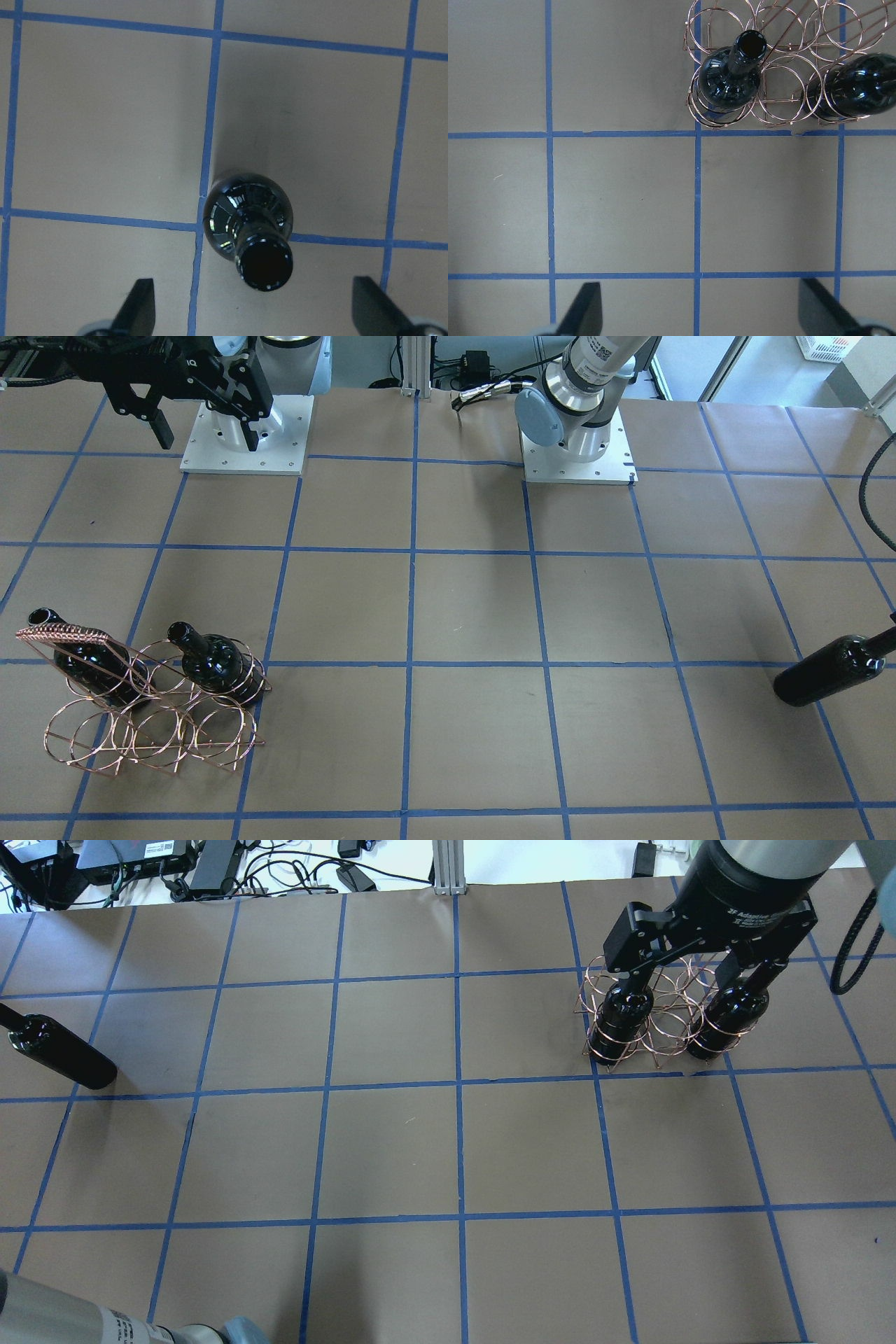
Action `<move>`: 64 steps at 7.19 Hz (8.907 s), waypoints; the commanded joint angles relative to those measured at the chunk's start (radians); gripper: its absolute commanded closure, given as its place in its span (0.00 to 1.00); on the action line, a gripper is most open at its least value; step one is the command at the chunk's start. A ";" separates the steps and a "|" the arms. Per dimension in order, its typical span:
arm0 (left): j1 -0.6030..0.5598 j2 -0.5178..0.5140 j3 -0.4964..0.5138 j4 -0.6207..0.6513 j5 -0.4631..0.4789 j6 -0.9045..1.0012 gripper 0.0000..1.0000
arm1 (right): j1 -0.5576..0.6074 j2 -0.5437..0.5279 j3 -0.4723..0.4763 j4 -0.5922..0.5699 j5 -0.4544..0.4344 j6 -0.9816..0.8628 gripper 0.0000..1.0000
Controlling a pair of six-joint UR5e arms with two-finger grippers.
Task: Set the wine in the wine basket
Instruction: 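Close the left gripper on the dark bottle's neck, then lift the bottle with the left gripper and swing it toward the table center, then stand the bottle upright on the table and open the left gripper, then raise the left gripper away while the right gripper lifts off the rack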
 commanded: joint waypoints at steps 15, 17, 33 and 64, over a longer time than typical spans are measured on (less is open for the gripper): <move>-0.023 -0.050 -0.029 0.061 0.049 0.008 0.61 | -0.001 0.000 0.000 -0.001 0.000 0.000 0.00; -0.028 -0.047 -0.028 0.063 0.060 0.011 1.00 | -0.001 0.000 0.000 -0.001 0.000 0.000 0.00; -0.823 0.286 -0.329 0.041 0.061 -0.841 1.00 | -0.001 0.000 0.002 -0.001 0.000 0.000 0.00; -0.534 0.338 -0.101 -0.210 0.155 -0.541 0.00 | 0.050 0.012 0.002 -0.039 0.074 0.149 0.00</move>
